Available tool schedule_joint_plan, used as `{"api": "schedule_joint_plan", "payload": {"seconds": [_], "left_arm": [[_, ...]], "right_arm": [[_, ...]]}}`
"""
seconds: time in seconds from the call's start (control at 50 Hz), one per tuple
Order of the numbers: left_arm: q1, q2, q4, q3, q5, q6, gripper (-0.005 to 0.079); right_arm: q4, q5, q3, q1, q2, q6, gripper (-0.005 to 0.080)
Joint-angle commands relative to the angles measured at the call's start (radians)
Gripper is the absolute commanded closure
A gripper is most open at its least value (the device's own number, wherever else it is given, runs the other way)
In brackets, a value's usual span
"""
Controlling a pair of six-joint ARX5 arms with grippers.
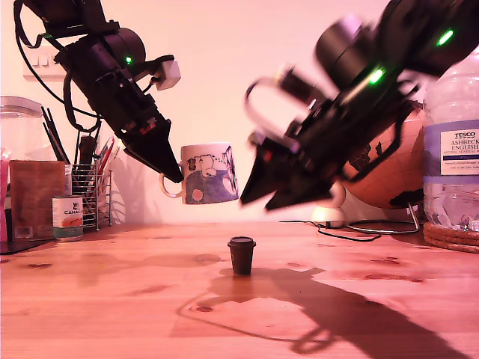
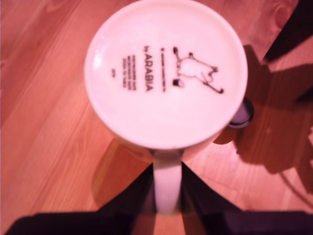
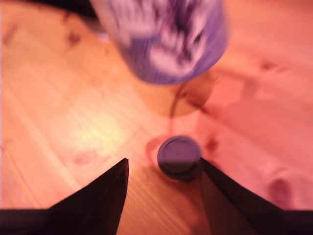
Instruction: Lift the coffee cup and remove the coffee capsule that is hidden under it
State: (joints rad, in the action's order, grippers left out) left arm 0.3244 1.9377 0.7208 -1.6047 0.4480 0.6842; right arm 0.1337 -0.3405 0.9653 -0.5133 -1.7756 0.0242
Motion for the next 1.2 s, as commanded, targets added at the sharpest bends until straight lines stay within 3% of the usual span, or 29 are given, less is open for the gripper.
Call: {"api": "schedule_joint_plan", "payload": {"seconds": [0.0,0.4,0.74,1.18], "left_arm": [[-0.002,-0.039,-0.026,-0.018,0.018,-0.002,0.0766],[-0.002,-0.039,-0.041,-0.018,0.028,-0.003,0.0766],[-0.002,-0.039,-0.041,-0.018,0.046,-0.005,0.0766],[-0.002,-0.039,-0.041,-0.018,0.045,-0.011,0.0766]], "right_arm": [[0.004,0.0,0.026,-0.018,-0.031,0.003,0.034],[0.026,0.01,0.071,-0.033,-0.157,0.003,0.0341],[0.039,0.048,0.086,-0.032,-0.163,0.015,0.0337],[-0.073,0.057,0.181,-0.055,-0.163,0.003,0.0317]]}}
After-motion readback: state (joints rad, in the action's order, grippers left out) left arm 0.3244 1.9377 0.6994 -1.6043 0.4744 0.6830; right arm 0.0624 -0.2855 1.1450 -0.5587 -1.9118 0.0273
